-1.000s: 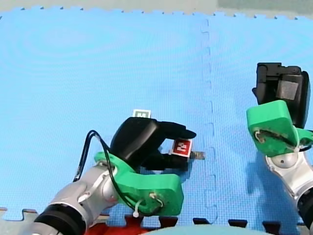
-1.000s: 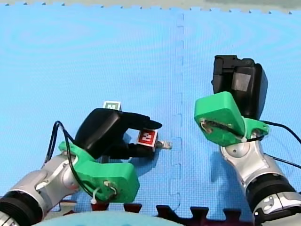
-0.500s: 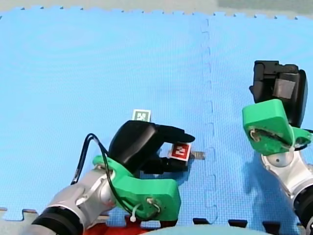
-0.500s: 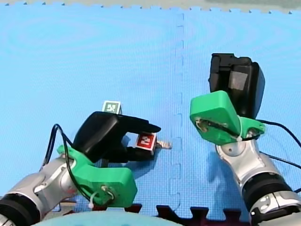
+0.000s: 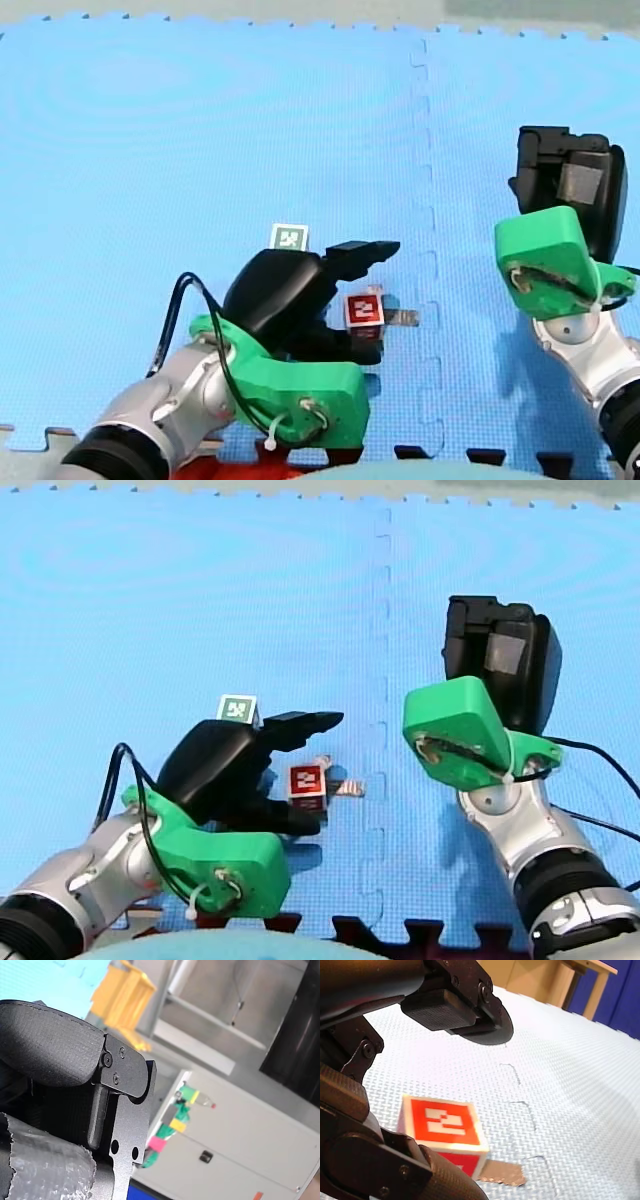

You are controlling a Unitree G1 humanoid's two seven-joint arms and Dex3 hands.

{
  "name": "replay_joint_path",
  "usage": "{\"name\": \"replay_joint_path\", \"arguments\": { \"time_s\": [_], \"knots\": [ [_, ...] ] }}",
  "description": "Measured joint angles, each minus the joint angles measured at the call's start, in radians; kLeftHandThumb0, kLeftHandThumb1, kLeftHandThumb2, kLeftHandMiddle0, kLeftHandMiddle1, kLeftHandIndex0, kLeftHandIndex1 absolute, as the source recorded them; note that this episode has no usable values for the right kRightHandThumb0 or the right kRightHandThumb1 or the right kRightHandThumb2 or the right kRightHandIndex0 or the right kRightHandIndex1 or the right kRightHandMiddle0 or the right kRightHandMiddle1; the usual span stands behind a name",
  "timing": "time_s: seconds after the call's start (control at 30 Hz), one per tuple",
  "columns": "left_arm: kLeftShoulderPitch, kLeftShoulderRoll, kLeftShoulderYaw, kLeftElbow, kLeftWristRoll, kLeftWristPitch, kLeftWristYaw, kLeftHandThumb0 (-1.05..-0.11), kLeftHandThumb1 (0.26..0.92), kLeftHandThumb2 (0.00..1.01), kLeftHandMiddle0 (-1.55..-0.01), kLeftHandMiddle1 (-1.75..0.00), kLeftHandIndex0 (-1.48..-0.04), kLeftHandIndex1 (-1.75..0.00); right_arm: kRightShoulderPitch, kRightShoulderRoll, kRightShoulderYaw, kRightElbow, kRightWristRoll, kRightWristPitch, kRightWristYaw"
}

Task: Stack cube left

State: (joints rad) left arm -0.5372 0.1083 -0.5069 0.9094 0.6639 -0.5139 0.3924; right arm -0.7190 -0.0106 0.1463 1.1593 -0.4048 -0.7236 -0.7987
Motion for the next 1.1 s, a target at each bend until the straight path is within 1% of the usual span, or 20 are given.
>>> {"name": "replay_joint_path", "arguments": {
  "time_s": [0.4,0.73,0.8,0.9,1.1],
  "knots": [
    [-0.007,0.007,-0.015,0.028,0.032,-0.021,0.053,-0.872,0.757,0.00,-0.85,-1.75,-0.45,-0.01,0.000,0.005,0.003,0.001,-0.006,0.000,-0.009],
    [-0.019,0.007,-0.023,0.053,0.034,-0.035,0.069,-0.874,0.771,0.01,-0.86,-1.75,-0.48,-0.02,0.001,0.004,0.001,0.002,-0.008,-0.004,-0.007],
    [-0.020,0.021,-0.015,0.029,0.025,-0.027,0.028,-0.874,0.773,0.01,-0.86,-1.75,-0.49,-0.02,0.001,0.004,-0.001,0.002,-0.007,-0.006,-0.006],
    [-0.017,0.045,0.001,-0.040,0.009,0.013,-0.051,-0.890,0.779,0.01,-0.85,-1.75,-0.52,-0.03,0.002,0.003,-0.002,0.003,-0.007,-0.006,-0.005],
    [0.012,0.072,0.017,-0.184,0.009,0.094,-0.171,-0.931,0.790,0.01,-0.84,-1.75,-0.52,-0.02,0.003,0.003,-0.002,0.004,-0.012,-0.006,-0.004]
  ]
}}
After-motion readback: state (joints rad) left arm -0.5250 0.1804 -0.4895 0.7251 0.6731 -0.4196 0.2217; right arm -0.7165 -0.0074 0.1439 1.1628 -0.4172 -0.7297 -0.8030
